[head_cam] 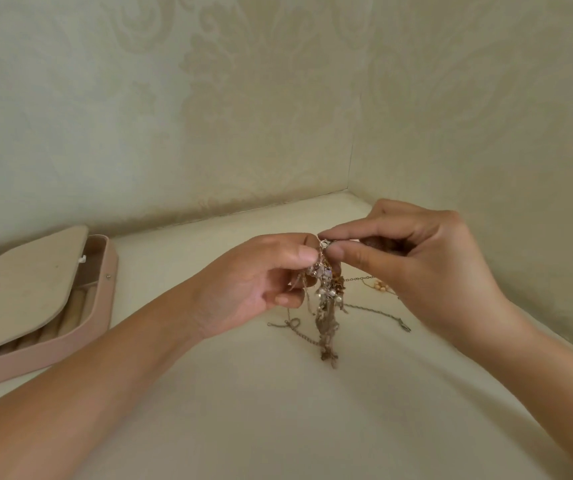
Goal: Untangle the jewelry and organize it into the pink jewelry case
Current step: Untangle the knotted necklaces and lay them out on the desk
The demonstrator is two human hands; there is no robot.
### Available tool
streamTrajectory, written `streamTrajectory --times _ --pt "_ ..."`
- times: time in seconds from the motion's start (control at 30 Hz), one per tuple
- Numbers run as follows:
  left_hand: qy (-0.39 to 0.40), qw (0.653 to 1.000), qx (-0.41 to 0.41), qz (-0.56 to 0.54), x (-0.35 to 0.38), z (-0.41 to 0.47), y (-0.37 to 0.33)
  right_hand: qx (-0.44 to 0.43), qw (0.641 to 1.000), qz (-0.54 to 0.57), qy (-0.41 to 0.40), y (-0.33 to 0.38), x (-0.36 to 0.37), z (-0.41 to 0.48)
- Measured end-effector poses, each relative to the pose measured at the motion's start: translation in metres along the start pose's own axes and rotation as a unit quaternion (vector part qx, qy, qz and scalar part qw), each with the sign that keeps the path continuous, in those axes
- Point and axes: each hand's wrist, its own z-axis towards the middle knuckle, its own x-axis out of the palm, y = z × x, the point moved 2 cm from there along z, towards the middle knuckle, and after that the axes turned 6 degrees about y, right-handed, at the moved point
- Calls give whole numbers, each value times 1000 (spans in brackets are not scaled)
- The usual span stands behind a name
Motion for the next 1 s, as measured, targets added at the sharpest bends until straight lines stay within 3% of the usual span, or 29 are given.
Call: streamTrajectory --times 0.3,0.53,0.7,0.9,1.0 --pt "-34 999 -3 -16 1 1 0 -46 994 -95 -20 -1 2 -3" --pt "-50 999 11 8 3 0 -3 -35 994 -101 -27 0 2 -4" --pt "-110 993 26 37 5 -1 -8 18 998 -44 -27 0 -1 -3" --pt "-113 993 7 14 5 -1 -7 23 998 -43 -27 2 -1 -2" --pt "-129 991 14 39 5 -1 -9 49 999 8 -15 1 -2 -1"
